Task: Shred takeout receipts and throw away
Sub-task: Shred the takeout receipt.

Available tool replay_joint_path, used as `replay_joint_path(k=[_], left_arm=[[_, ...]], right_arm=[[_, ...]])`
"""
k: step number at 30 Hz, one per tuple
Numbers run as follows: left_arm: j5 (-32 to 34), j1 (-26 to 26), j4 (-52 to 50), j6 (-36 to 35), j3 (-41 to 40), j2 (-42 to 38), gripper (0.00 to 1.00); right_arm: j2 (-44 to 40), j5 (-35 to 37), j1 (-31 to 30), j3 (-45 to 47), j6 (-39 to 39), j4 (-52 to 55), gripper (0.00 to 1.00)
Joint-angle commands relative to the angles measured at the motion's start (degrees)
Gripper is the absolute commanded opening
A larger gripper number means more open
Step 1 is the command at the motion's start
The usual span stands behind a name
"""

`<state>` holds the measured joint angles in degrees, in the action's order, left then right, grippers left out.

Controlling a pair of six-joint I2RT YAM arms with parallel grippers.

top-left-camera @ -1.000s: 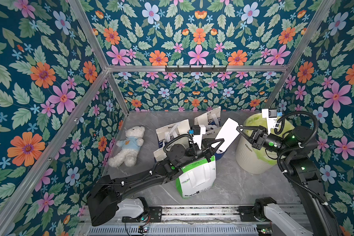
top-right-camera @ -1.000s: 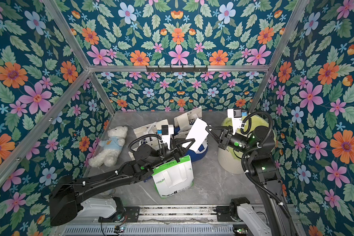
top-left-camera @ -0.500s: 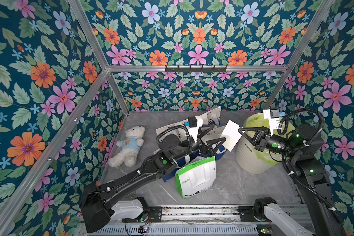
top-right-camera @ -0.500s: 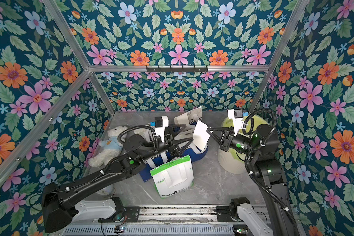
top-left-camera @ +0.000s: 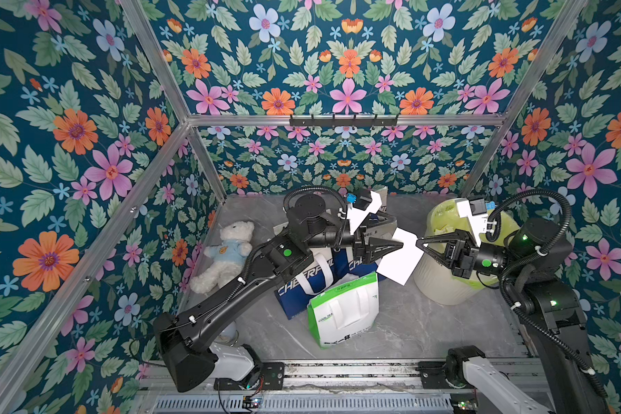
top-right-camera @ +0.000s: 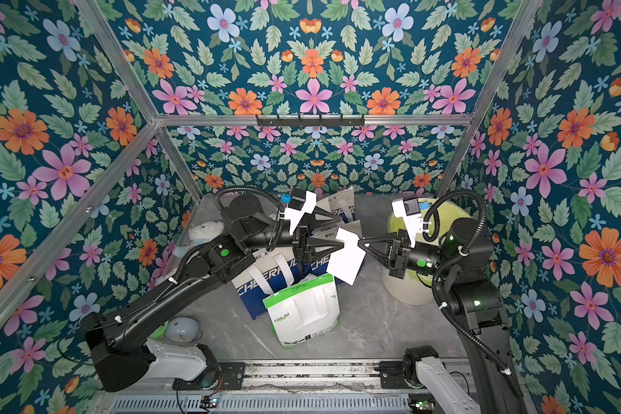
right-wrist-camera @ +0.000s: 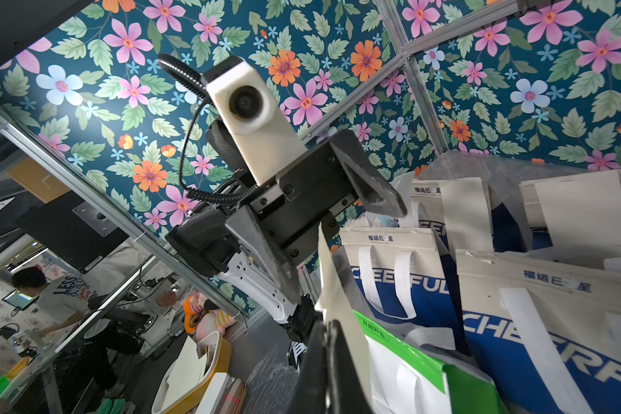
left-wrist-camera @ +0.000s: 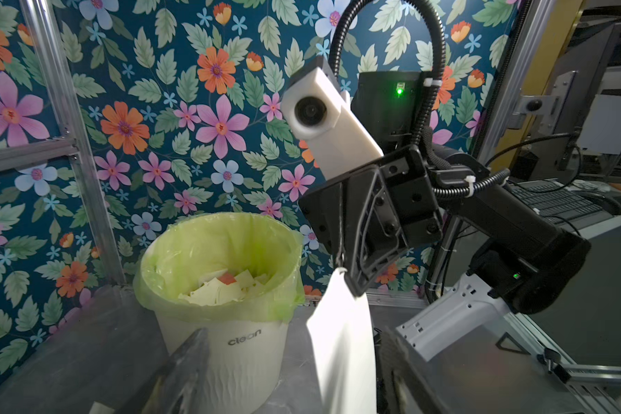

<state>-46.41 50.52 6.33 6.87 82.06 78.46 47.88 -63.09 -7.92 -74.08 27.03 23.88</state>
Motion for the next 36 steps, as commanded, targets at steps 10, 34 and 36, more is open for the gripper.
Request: replay_joint_path(k=[10, 34, 36], left_arm=[[-0.98, -0.04, 0.0, 0.21, 0.98, 0.11, 0.55], [-3.52, -0.07, 0.0, 1.55, 1.13, 1.56, 0.27], [-3.88, 0.01, 0.0, 1.7, 0.99, 1.7, 0.21]], right_arm=[[1.33, -3.36, 0.0, -0.32, -2.23, 2.92, 0.0], [1.52, -2.9, 0.01, 0.41, -2.89, 4.27, 0.0], [1.43, -2.66, 0.01, 0.41, -3.04, 4.43, 0.0]])
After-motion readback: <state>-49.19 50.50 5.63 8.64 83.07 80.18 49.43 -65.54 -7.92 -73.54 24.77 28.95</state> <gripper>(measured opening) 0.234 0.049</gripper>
